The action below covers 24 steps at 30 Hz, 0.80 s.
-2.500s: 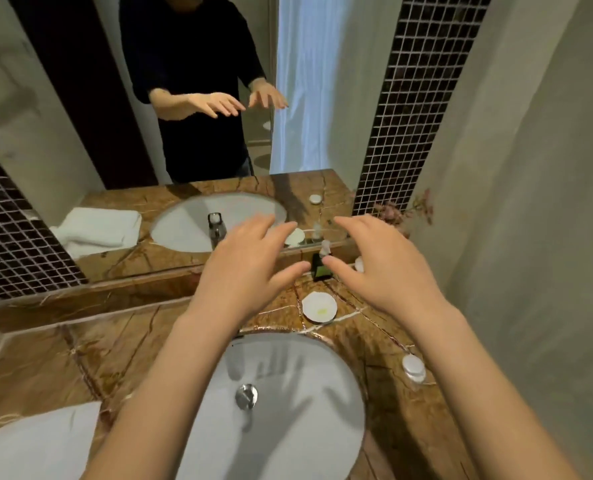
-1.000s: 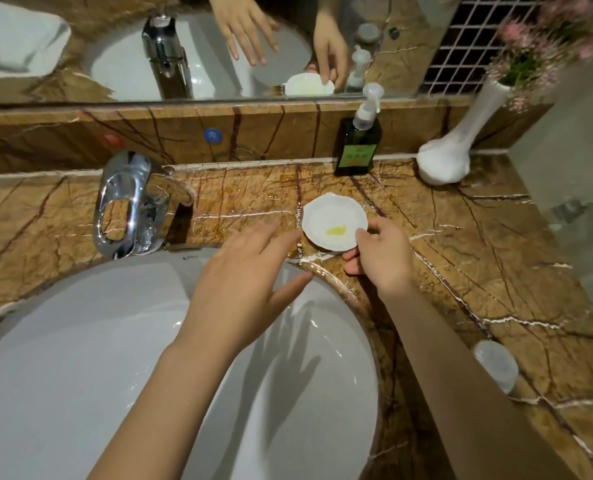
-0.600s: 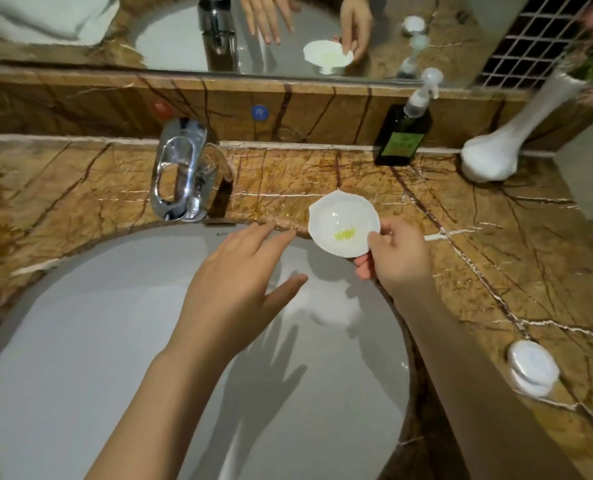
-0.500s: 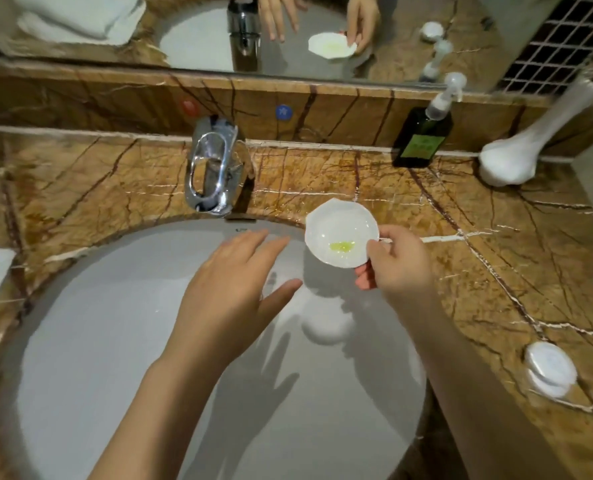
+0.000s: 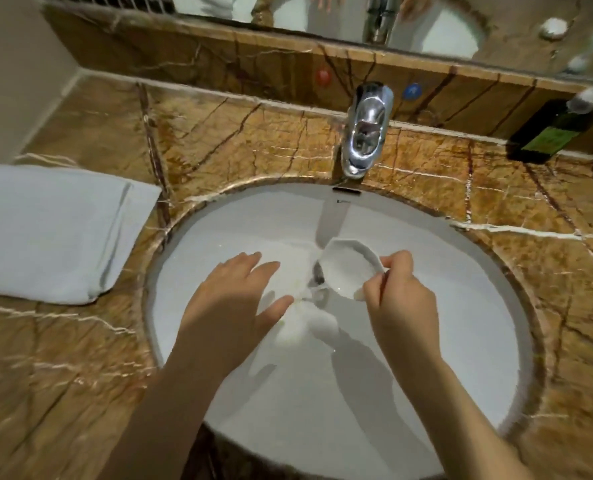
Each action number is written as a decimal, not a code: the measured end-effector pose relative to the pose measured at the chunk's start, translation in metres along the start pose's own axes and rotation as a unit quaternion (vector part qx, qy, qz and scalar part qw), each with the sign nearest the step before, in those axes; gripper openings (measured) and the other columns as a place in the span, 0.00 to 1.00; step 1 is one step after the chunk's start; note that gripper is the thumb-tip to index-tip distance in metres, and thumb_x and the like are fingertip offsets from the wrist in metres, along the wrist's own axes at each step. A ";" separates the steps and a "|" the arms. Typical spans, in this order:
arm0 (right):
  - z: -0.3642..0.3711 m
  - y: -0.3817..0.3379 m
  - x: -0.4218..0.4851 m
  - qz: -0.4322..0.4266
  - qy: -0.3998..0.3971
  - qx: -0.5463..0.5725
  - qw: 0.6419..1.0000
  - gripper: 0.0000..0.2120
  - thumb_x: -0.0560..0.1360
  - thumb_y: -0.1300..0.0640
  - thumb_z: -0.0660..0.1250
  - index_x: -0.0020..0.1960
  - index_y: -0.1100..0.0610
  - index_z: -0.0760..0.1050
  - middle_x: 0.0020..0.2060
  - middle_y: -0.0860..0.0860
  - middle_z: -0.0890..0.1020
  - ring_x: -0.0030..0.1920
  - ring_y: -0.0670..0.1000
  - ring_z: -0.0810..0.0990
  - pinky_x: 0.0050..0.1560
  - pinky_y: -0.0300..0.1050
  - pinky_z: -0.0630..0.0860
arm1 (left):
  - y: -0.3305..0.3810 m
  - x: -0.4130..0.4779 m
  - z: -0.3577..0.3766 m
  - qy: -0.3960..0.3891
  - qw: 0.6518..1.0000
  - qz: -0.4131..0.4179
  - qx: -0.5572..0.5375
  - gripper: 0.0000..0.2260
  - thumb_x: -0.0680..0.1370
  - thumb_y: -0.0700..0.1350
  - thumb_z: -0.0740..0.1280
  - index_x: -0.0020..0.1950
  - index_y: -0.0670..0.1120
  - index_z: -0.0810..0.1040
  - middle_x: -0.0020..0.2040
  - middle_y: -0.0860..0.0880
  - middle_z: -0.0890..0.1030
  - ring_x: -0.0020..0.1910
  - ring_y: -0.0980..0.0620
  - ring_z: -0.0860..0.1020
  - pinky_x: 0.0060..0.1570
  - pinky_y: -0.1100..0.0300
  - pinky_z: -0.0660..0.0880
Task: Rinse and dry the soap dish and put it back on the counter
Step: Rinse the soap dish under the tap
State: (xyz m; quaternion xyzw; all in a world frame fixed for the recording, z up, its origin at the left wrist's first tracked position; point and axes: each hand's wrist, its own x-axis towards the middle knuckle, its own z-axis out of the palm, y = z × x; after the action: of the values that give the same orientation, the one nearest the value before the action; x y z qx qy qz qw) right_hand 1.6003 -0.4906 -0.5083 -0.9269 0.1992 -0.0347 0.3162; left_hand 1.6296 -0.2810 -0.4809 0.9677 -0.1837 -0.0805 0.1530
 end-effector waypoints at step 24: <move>0.022 -0.034 0.031 0.031 -0.085 0.044 0.995 0.03 0.73 0.61 0.59 0.43 0.56 0.65 0.31 0.56 0.81 0.29 0.56 0.80 0.34 0.51 0.76 | -0.022 0.000 -0.007 0.051 0.998 -0.020 -0.031 0.24 0.76 0.59 0.59 0.62 0.43 0.78 0.63 0.41 0.78 0.63 0.41 0.75 0.61 0.44 0.72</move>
State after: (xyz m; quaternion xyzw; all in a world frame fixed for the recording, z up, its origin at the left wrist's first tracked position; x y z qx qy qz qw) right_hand 1.6447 -0.4655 -0.5072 -0.9051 0.1985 0.0452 0.3733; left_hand 1.6381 -0.2596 -0.4815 0.9688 -0.1533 -0.0400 0.1905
